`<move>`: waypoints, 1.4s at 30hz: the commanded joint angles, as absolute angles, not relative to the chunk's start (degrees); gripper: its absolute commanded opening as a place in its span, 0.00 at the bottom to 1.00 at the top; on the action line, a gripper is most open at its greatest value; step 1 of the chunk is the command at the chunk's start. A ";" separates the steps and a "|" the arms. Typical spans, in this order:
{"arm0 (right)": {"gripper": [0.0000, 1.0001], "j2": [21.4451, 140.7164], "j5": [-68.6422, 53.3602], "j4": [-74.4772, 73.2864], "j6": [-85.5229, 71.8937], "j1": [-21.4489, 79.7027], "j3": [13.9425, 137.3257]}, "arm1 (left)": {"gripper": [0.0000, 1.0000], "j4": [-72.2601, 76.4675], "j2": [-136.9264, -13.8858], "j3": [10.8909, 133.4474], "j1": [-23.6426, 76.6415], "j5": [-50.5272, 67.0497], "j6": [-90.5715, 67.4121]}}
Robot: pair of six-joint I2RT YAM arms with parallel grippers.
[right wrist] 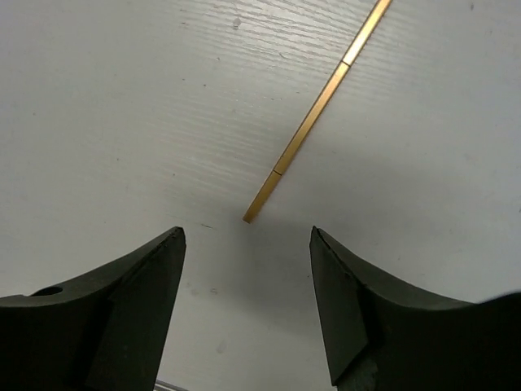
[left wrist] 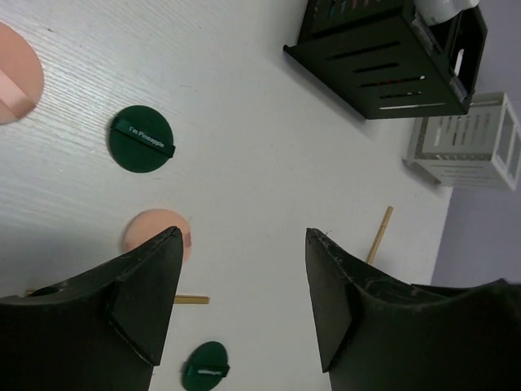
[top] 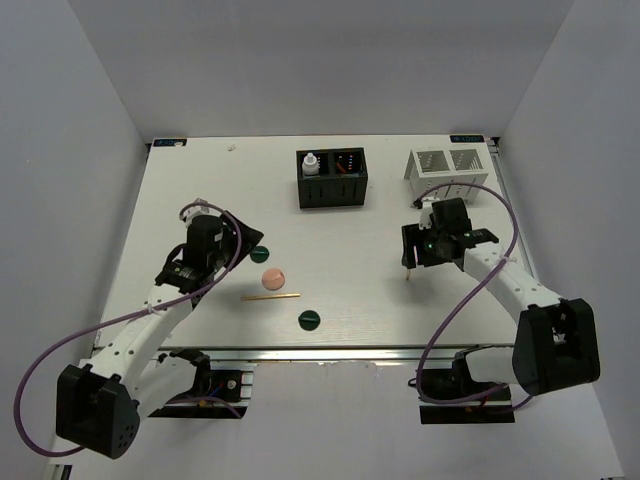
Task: Organize the makeup
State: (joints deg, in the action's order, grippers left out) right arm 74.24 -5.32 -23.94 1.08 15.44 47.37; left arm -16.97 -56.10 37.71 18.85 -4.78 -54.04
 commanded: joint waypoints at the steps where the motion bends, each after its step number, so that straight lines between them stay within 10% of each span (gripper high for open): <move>1: 0.68 74.44 -3.17 -20.13 -10.10 14.94 48.34 | 0.71 -18.99 -56.25 40.25 18.46 -2.90 -60.46; 28: 0.42 98.61 6.50 -13.27 -15.12 14.85 57.48 | 0.72 -25.40 -47.46 35.07 18.37 -7.47 -70.93; 42: 0.05 98.79 6.33 -13.45 -13.80 14.77 55.02 | 0.72 -27.07 -45.79 34.37 18.37 -8.44 -72.77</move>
